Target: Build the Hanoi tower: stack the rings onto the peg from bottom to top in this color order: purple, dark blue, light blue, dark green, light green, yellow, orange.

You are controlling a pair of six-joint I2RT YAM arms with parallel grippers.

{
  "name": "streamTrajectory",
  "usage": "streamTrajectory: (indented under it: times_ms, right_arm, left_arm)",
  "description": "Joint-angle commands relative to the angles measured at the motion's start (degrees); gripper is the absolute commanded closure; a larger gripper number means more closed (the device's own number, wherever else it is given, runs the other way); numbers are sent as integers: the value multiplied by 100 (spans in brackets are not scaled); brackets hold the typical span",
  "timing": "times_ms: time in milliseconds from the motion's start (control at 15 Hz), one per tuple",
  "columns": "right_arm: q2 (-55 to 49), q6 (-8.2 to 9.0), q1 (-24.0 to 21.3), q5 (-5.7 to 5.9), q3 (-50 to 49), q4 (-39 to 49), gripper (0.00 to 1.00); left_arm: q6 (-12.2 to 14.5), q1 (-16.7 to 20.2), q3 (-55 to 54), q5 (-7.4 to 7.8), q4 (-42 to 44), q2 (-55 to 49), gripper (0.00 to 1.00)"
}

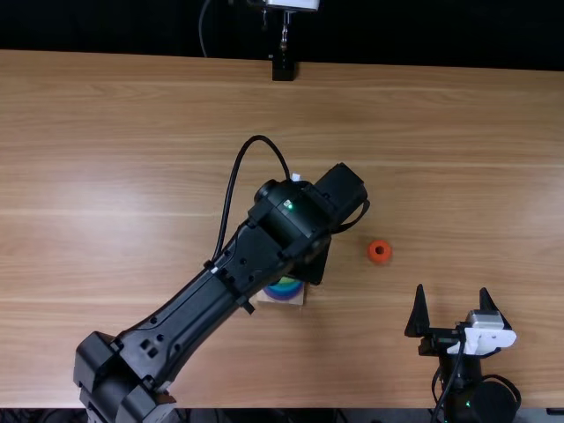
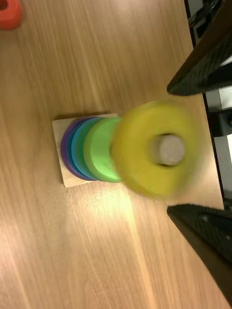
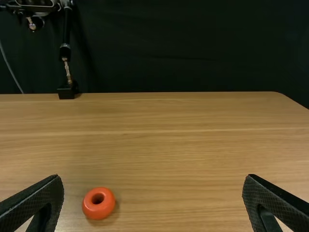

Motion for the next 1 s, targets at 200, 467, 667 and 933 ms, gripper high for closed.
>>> streamTrajectory:
  times_ms: [200, 467, 667, 933]
  right_arm:
    - [-36, -10, -23, -3, -88, -2, 0]
    - [-36, -10, -23, -3, -88, -2, 0]
    - [-36, -10, -23, -3, -88, -2, 0]
    - [-36, -10, -23, -3, -88, -2, 0]
  left_arm:
    - [-13, 45, -304, 573, 6, 0, 0]
    - [124, 353, -295, 605, 565, -625, 0]
    - [462, 1029, -647, 552, 1356, -1354, 0]
    - [715, 2260, -2282, 531, 2906, -2971, 0]
